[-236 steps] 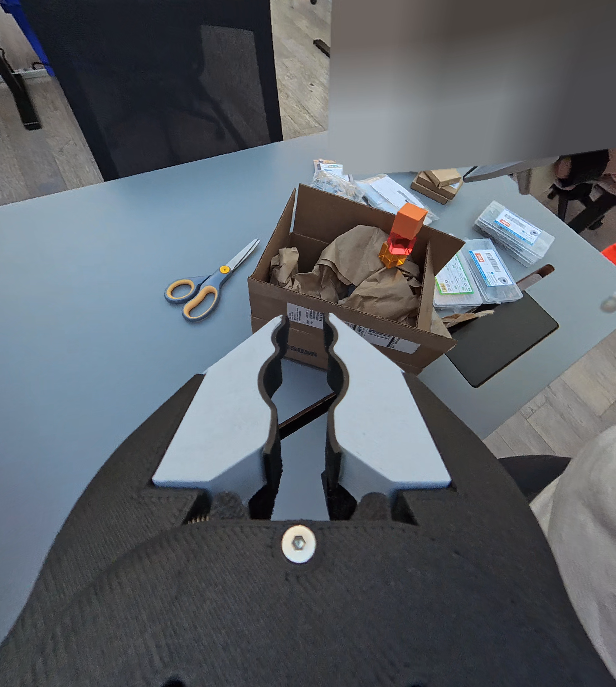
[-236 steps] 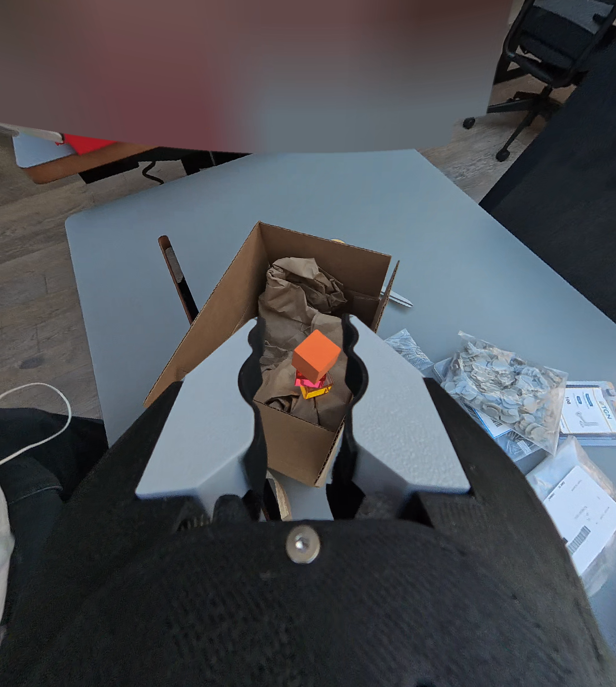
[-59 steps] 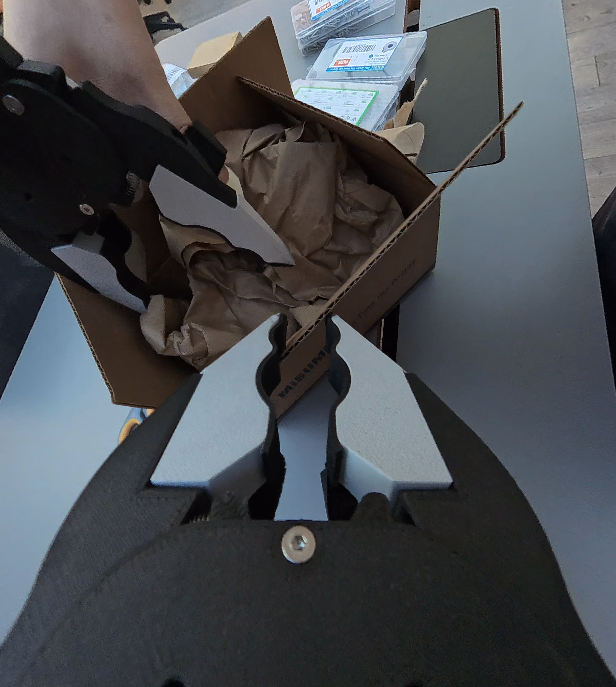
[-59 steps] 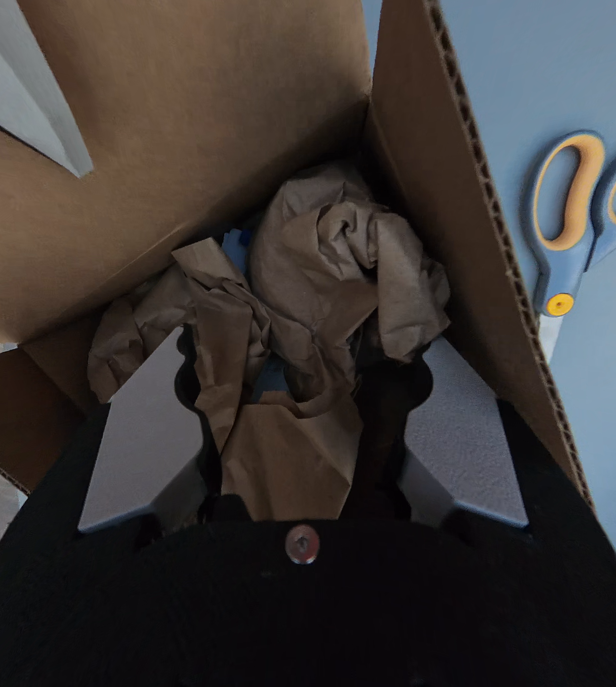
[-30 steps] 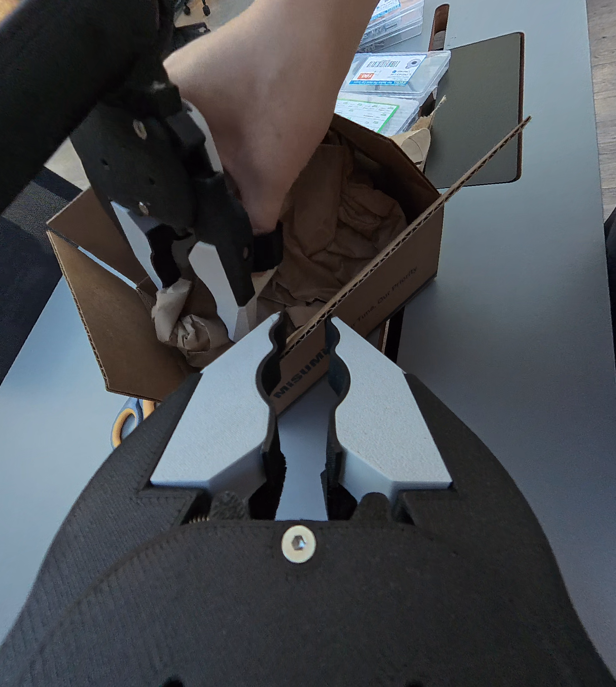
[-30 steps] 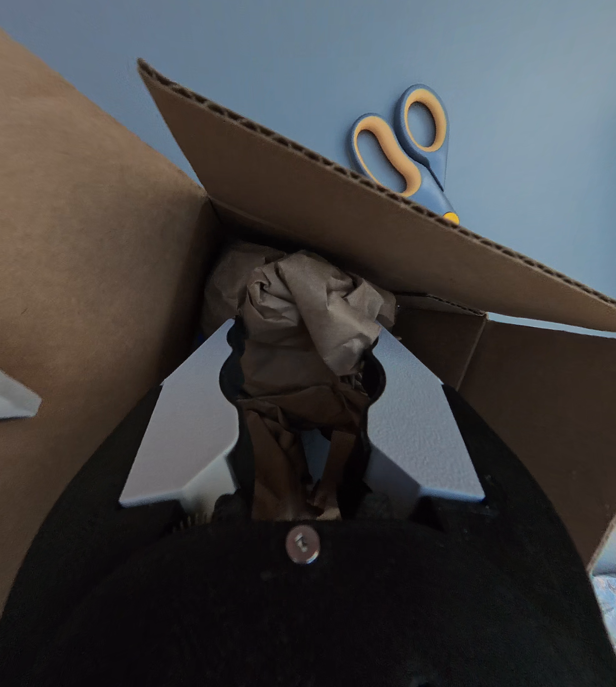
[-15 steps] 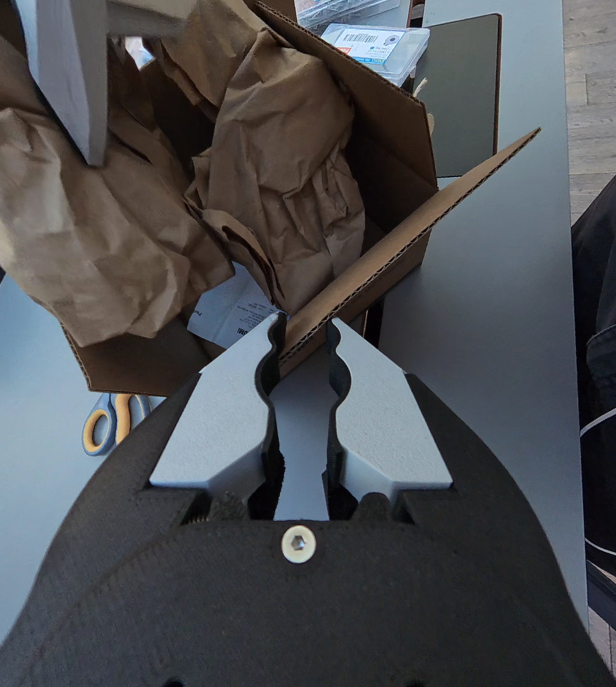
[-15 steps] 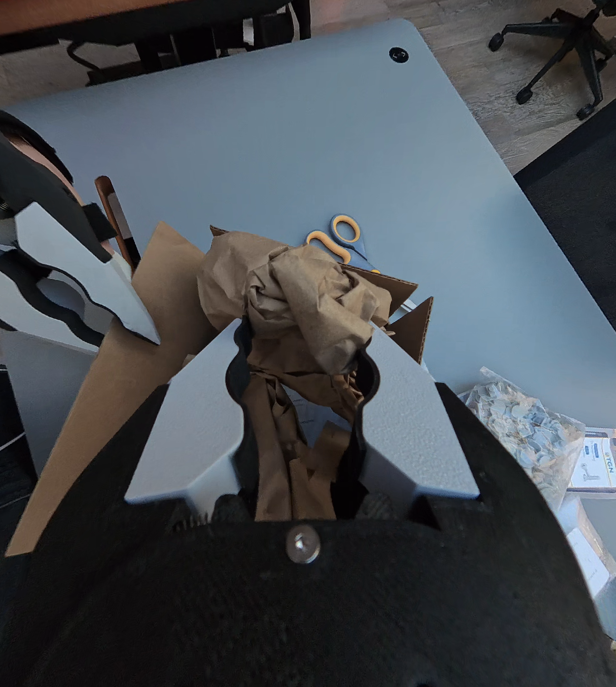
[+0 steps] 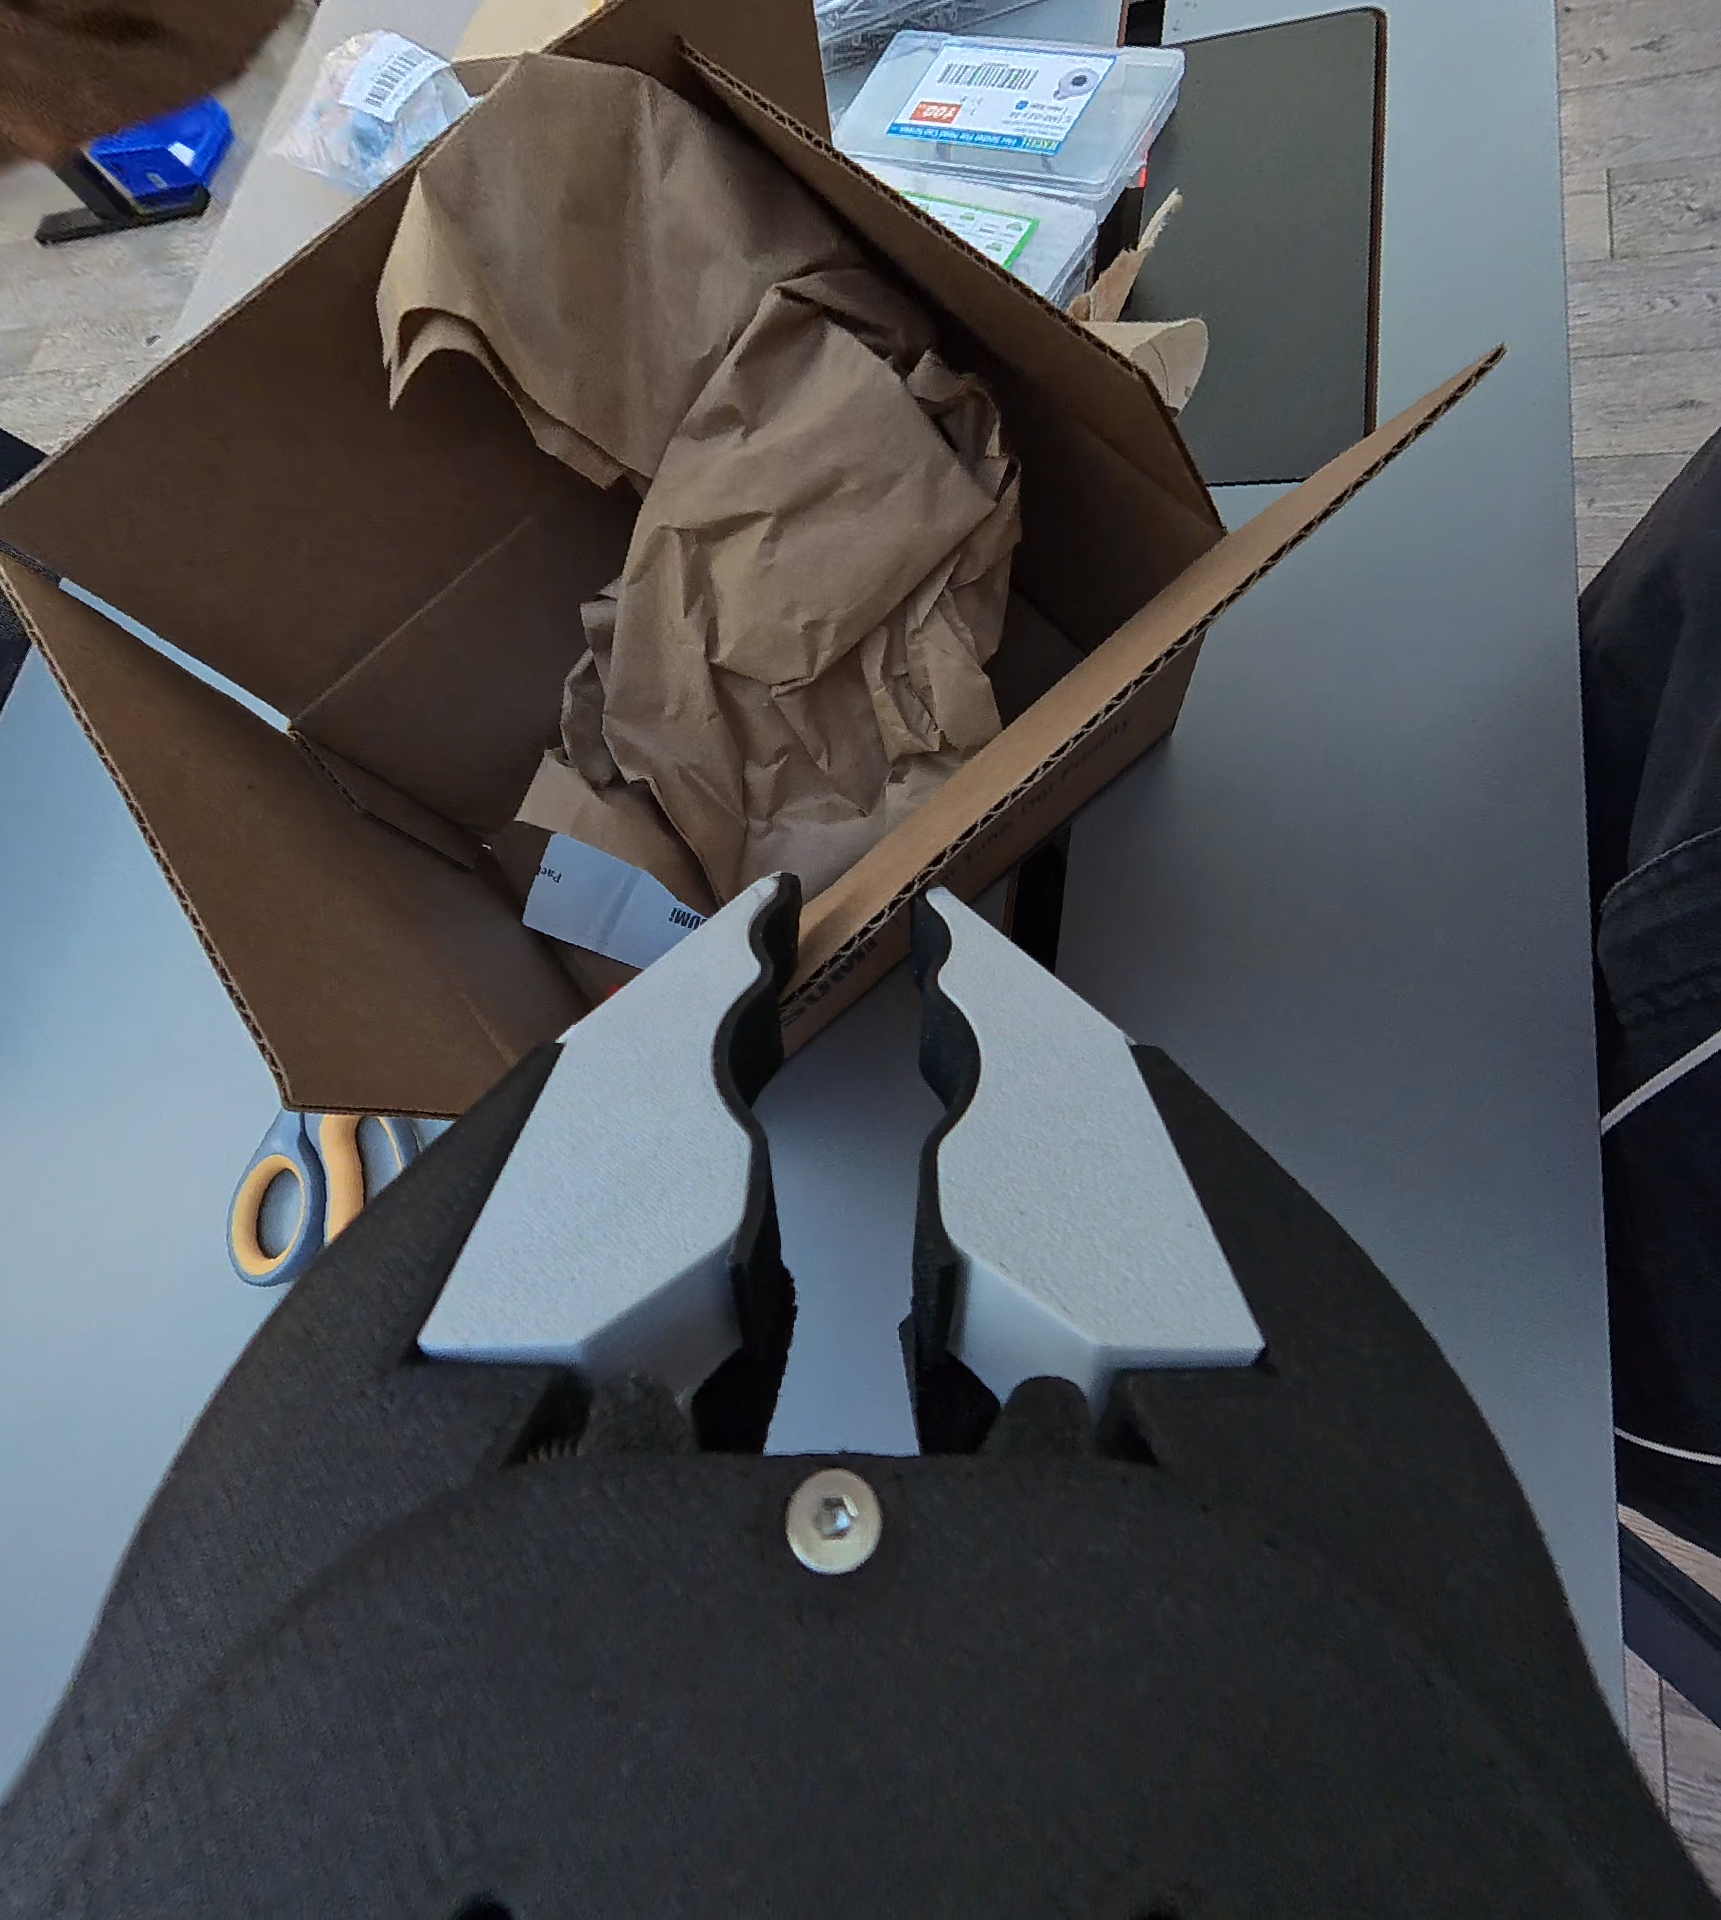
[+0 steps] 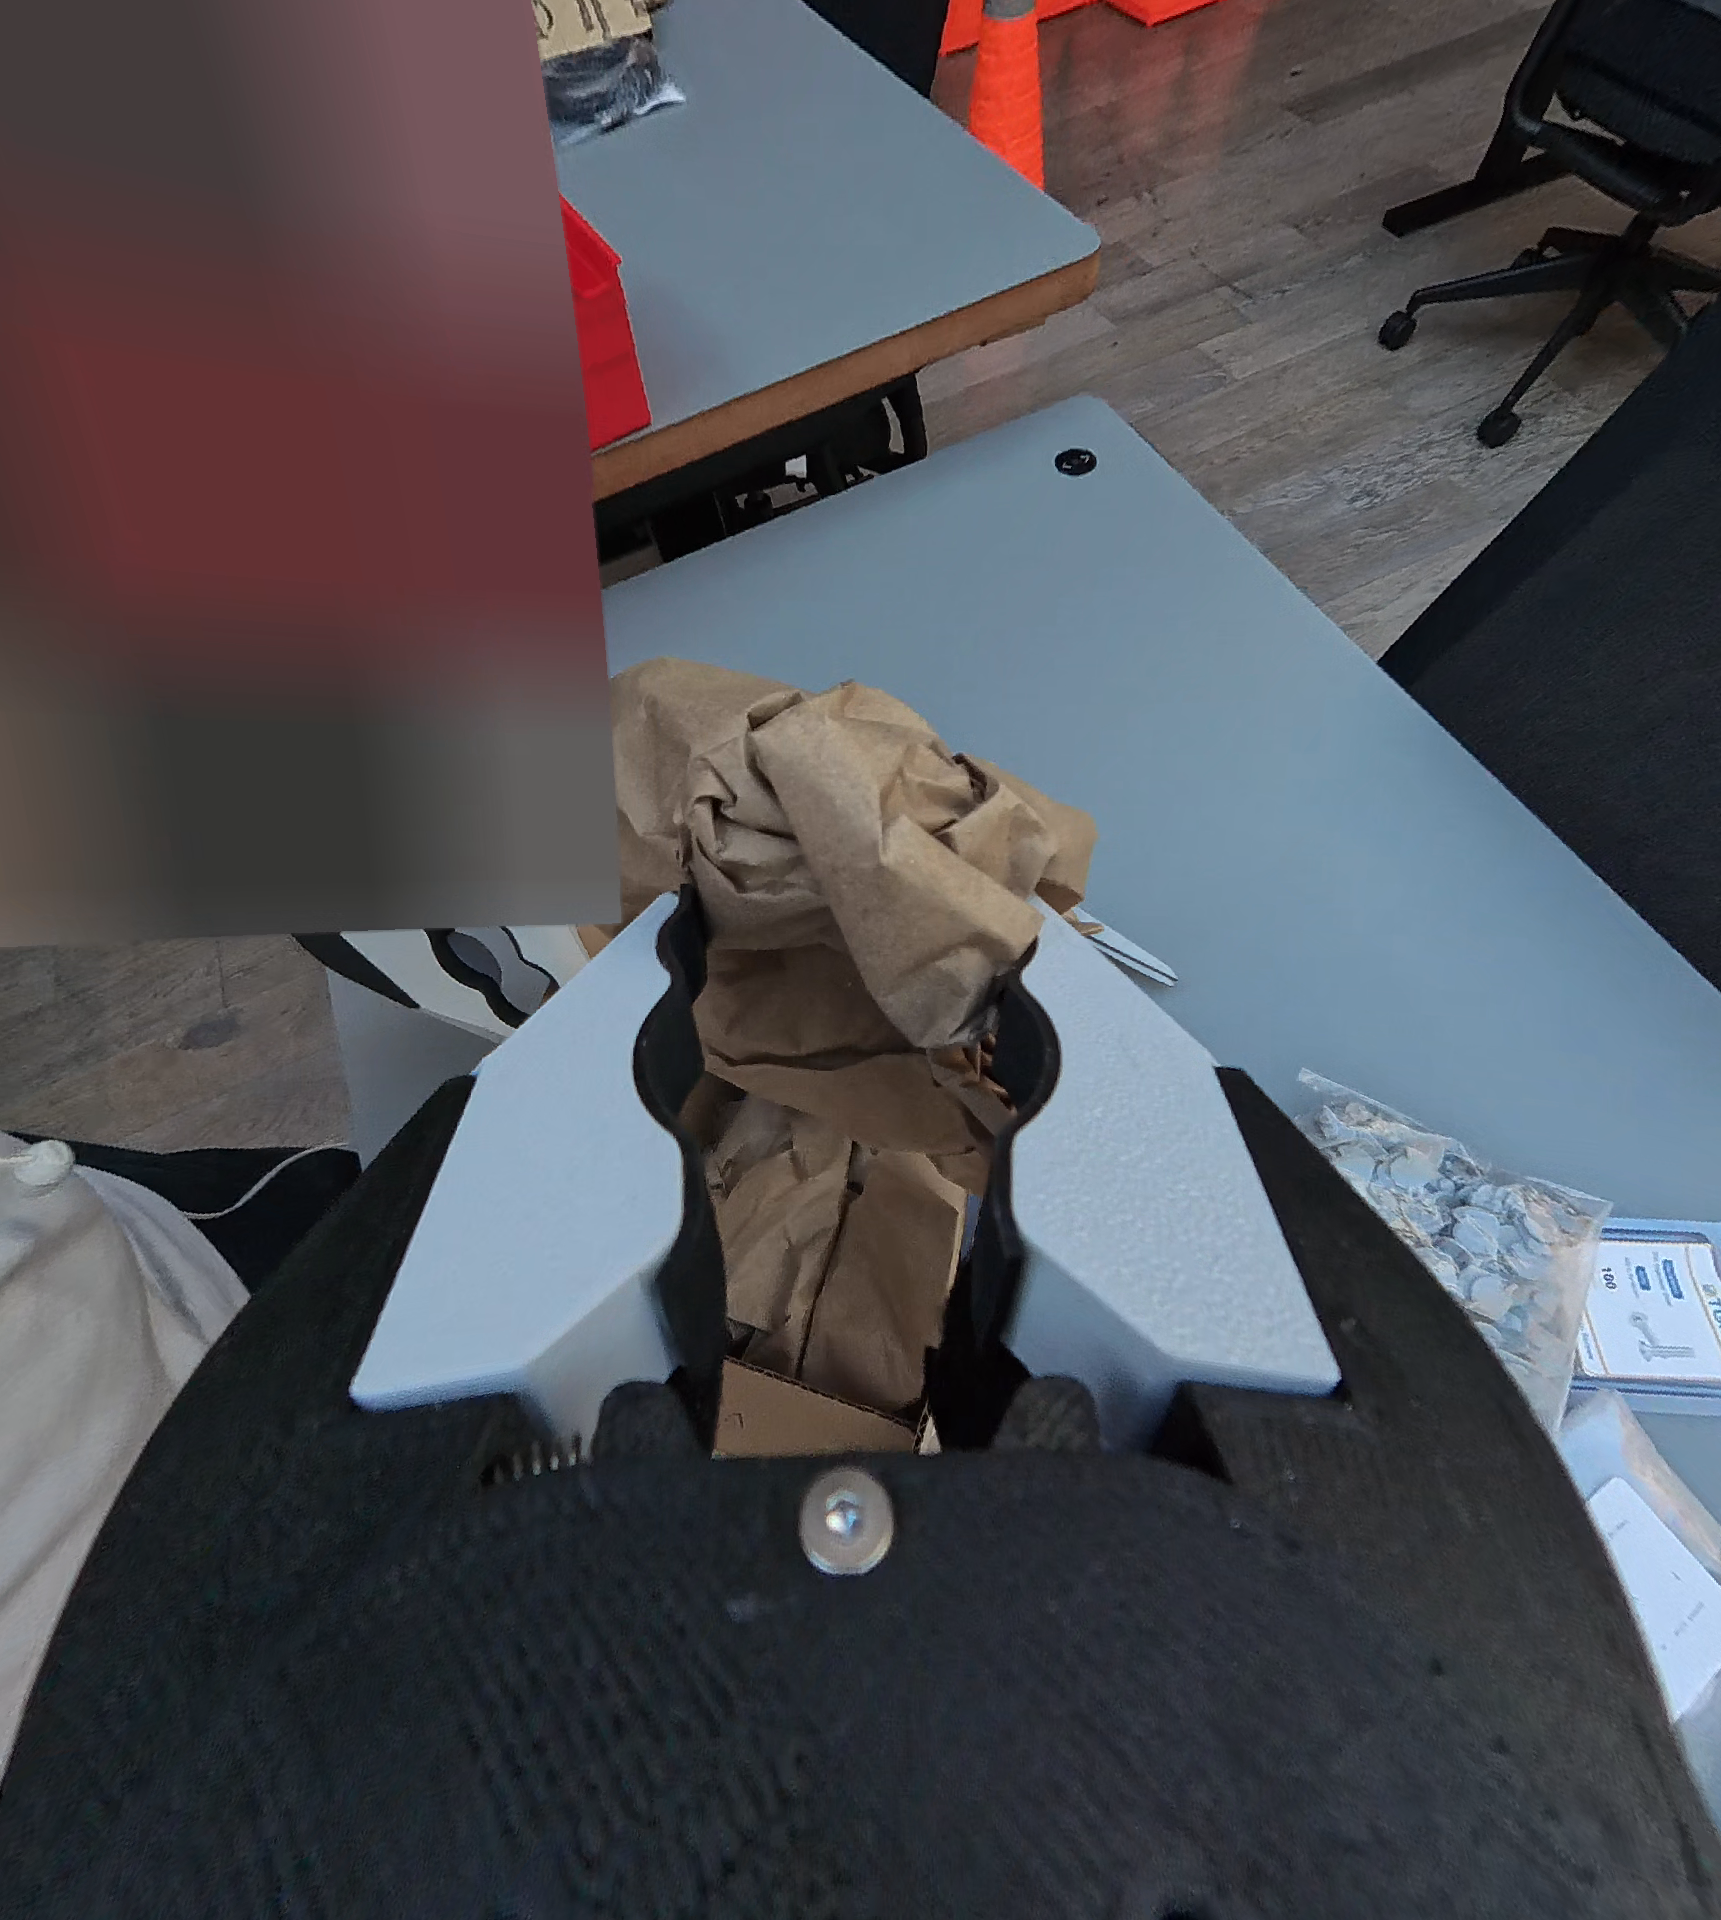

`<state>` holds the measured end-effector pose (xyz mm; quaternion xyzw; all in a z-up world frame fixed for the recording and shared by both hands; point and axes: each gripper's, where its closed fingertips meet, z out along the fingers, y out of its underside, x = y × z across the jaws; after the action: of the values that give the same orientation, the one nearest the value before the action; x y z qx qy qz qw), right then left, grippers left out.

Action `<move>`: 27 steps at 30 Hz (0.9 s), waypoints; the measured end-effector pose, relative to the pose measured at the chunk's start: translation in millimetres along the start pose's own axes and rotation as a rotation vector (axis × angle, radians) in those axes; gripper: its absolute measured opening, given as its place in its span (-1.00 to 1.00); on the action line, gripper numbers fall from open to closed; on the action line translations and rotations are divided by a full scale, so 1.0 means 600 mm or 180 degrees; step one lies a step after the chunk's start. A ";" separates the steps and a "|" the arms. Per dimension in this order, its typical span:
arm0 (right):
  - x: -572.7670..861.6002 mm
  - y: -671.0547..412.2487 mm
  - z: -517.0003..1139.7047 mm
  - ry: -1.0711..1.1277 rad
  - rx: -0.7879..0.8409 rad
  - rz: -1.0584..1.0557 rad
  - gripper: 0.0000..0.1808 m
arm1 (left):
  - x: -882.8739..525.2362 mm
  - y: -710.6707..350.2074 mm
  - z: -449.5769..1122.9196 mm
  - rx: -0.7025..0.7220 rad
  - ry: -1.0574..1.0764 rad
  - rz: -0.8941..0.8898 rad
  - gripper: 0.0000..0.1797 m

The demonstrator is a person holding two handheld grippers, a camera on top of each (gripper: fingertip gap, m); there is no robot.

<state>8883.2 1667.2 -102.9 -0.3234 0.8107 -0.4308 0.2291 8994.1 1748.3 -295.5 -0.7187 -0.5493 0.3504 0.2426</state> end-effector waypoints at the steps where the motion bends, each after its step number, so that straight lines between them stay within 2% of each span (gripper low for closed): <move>1: 0.001 -0.009 -0.011 0.0007 0.0041 0.0005 -0.41 | 0.000 0.000 0.000 0.0001 -0.0004 -0.0007 -0.79; 7: 0.031 -0.004 -0.032 0.0268 -0.0144 -0.0123 -0.40 | 0.004 -0.003 -0.002 -0.0019 0.0028 -0.0179 -0.71; 8: 0.043 0.002 -0.032 0.0342 -0.0164 -0.0093 -0.40 | 0.009 -0.010 -0.007 0.0022 0.0110 -0.0300 -0.53; 10: 0.062 0.013 -0.035 0.0438 -0.0146 0.0038 -0.40 | 0.012 -0.034 -0.027 0.0169 0.0327 -0.0745 -0.35; 11: 0.067 0.016 -0.038 0.0464 -0.0104 0.0097 -0.40 | 0.007 -0.053 -0.042 0.0324 0.0428 -0.1019 -0.34; 13: 0.073 0.018 -0.047 0.0531 0.0001 0.0169 -0.40 | -0.028 -0.094 -0.069 0.0638 0.0508 -0.1511 -0.48; 15: 0.075 0.023 -0.053 0.0558 0.0087 0.0234 -0.40 | -0.077 -0.124 -0.072 0.0689 0.0496 -0.1705 -0.45; 17: 0.076 0.029 -0.059 0.0579 0.0166 0.0306 -0.40 | -0.115 -0.143 -0.045 0.0488 0.0565 -0.1552 -0.39; 21: 0.079 0.039 -0.093 0.0694 0.0307 0.0401 -0.39 | -0.110 -0.117 0.071 -0.0553 0.1178 -0.1147 -0.11; 24: 0.081 0.057 -0.137 0.0853 0.0404 0.0490 -0.40 | -0.081 -0.093 0.132 -0.1044 0.1530 -0.1098 0.09; 27: 0.082 0.089 -0.176 0.0966 0.0492 0.0685 -0.40 | -0.059 -0.073 0.167 -0.1380 0.1702 -0.1092 0.05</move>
<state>8763.3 1712.0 -97.2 -0.1477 0.8304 -0.5086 0.1732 8884.4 1722.9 -319.0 -0.7170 -0.6403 -0.0194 0.2747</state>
